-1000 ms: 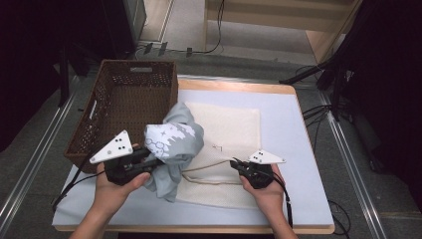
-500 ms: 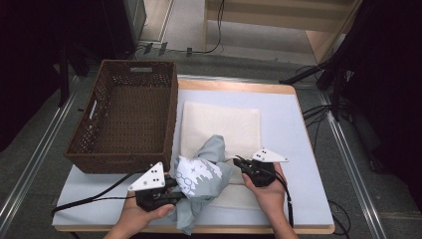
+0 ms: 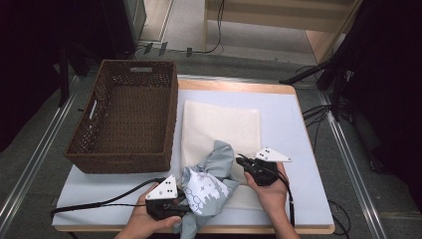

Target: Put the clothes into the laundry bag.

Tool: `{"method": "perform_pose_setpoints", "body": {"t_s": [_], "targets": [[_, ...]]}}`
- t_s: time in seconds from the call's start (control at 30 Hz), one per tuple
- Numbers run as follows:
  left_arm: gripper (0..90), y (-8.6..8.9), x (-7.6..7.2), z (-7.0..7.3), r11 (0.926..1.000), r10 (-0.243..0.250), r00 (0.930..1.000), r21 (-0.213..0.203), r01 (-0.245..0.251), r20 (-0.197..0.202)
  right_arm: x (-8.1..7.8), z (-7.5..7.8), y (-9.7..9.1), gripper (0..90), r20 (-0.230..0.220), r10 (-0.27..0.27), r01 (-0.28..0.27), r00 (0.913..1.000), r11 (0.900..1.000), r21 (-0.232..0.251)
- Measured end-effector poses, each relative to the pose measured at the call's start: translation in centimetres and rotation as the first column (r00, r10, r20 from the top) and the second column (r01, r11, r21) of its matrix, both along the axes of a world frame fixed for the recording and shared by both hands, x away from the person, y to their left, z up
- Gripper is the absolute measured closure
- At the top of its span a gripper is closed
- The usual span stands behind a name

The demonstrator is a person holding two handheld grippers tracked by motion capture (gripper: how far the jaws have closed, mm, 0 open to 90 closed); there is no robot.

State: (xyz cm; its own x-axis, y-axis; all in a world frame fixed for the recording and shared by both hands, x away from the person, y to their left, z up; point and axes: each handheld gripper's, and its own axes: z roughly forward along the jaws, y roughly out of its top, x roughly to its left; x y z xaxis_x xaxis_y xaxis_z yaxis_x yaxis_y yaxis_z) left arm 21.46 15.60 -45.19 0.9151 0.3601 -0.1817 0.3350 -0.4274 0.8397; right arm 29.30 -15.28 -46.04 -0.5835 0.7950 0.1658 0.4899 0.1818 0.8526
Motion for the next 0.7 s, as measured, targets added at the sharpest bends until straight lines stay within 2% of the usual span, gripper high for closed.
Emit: {"method": "perform_pose_setpoints", "body": {"t_s": [0.07, 0.1, 0.2, 0.23, 0.3, 0.47, 0.53, 0.57, 0.6, 0.67, 0.7], "targets": [[52.6, 0.1, 0.0, 0.3, 0.9998, 0.017, 0.9997, 0.003, -0.017, 0.015, 0.1, 0.1, -0.2, 87.7, 0.005, -0.012, 0.012, 0.9999, 0.9999, 0.006], [41.2, 0.3, 0.0, 0.6, 0.9993, 0.037, 0.9993, -0.010, -0.037, 0.009, 0.1, 0.1, -0.4, 87.7, 0.002, -0.022, 0.022, 0.9998, 0.9997, 0.014], [27.3, 0.4, 0.0, 1.1, 0.9979, 0.055, 0.9984, -0.034, -0.055, 0.009, 0.1, 0.1, -0.3, 87.7, 0.002, -0.020, 0.020, 0.9998, 0.9998, 0.007], [27.3, 0.6, 0.0, 1.4, 0.9972, 0.062, 0.9980, -0.041, -0.062, 0.006, 0.1, 0.1, -0.3, 87.7, 0.002, -0.020, 0.020, 0.9998, 0.9998, 0.007], [21.8, 0.8, 0.0, 1.8, 0.9951, 0.077, 0.9971, -0.064, -0.076, 0.001, 0.1, 0.0, -0.2, 87.7, 0.003, -0.016, 0.016, 0.9999, 0.9999, 0.004], [16.0, 1.2, 0.7, 2.8, 0.9854, 0.116, 0.9931, -0.124, -0.117, -0.013, 0.1, 0.0, -0.2, 87.7, 0.005, -0.016, 0.016, 0.9999, 0.9999, 0.005], [16.4, 1.3, 1.4, 3.4, 0.9796, 0.136, 0.9902, -0.146, -0.139, -0.033, 0.1, 0.0, -0.1, 87.7, 0.002, -0.011, 0.011, 0.9999, 0.9999, 0.006], [16.6, 1.1, 2.1, 3.8, 0.9699, 0.160, 0.9856, -0.177, -0.167, -0.054, 0.1, 0.0, 0.0, 87.7, 0.005, -0.006, 0.006, 1.0000, 1.0000, 0.003], [17.2, 1.1, 2.1, 3.8, 0.9699, 0.160, 0.9856, -0.177, -0.167, -0.054, 0.1, 0.0, 0.0, 87.7, 0.005, -0.006, 0.006, 1.0000, 1.0000, 0.003], [18.6, 0.6, 2.7, 3.9, 0.9620, 0.188, 0.9800, -0.189, -0.197, -0.065, 0.1, 0.0, 0.1, 87.7, 0.001, -0.003, 0.003, 1.0000, 1.0000, 0.001], [19.3, -0.3, 3.3, 3.7, 0.9615, 0.207, 0.9764, -0.172, -0.215, -0.062, 0.0, 0.0, 0.2, 87.7, 0.003, 0.000, 0.000, 1.0000, 1.0000, 0.000]]}}
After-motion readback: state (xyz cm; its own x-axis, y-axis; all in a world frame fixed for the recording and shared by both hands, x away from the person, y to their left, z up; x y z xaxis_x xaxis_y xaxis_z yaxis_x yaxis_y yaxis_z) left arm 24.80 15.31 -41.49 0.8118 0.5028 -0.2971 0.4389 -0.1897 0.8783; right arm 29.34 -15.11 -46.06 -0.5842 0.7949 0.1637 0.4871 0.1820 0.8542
